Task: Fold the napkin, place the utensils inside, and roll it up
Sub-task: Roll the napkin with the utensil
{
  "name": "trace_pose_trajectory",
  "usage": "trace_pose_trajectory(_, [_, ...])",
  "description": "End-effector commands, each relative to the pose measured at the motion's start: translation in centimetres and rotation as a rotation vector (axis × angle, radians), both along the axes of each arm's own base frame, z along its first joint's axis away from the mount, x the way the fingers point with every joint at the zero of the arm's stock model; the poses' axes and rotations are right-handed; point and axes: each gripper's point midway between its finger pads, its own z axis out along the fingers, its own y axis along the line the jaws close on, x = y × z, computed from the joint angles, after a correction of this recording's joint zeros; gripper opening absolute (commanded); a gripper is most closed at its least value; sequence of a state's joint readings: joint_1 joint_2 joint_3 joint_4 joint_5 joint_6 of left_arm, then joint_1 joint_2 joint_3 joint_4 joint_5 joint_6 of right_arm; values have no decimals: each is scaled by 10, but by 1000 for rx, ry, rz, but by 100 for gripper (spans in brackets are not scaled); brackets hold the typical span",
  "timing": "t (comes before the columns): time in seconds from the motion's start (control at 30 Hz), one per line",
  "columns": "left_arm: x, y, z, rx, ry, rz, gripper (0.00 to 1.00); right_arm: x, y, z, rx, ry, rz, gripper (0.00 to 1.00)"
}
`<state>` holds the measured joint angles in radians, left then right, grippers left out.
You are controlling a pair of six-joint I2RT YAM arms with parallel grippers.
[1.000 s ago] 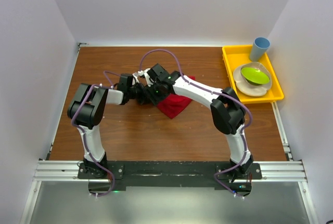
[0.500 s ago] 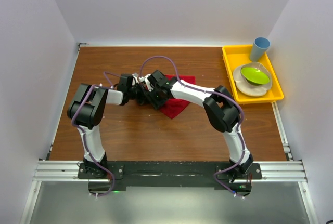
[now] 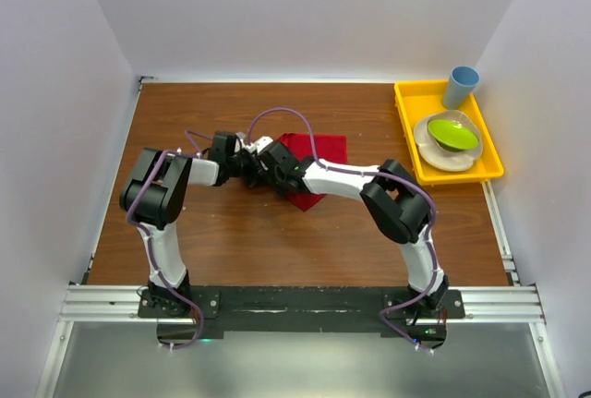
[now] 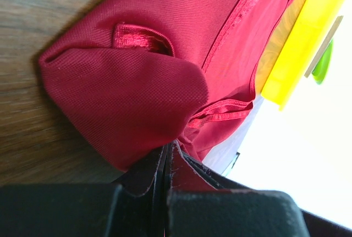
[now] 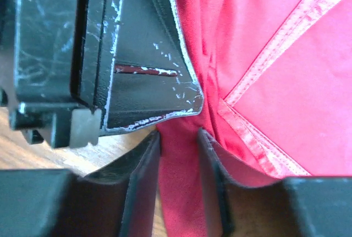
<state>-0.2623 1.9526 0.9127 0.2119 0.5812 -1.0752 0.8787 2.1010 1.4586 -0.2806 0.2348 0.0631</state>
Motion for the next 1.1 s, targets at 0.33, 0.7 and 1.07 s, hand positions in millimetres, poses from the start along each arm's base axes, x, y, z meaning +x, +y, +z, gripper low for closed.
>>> trace_pose_trajectory(0.33, [-9, 45, -15, 193, 120, 20, 8, -77, -50, -108, -85, 378, -10, 0])
trace_pose_trajectory(0.7, [16, 104, 61, 341, -89, 100, 64, -84, -32, -99, 205, 610, 0, 0])
trace_pose_trajectory(1.07, [-5, 78, 29, 189, 2, 103, 76, -85, -28, -99, 437, 849, -63, 0])
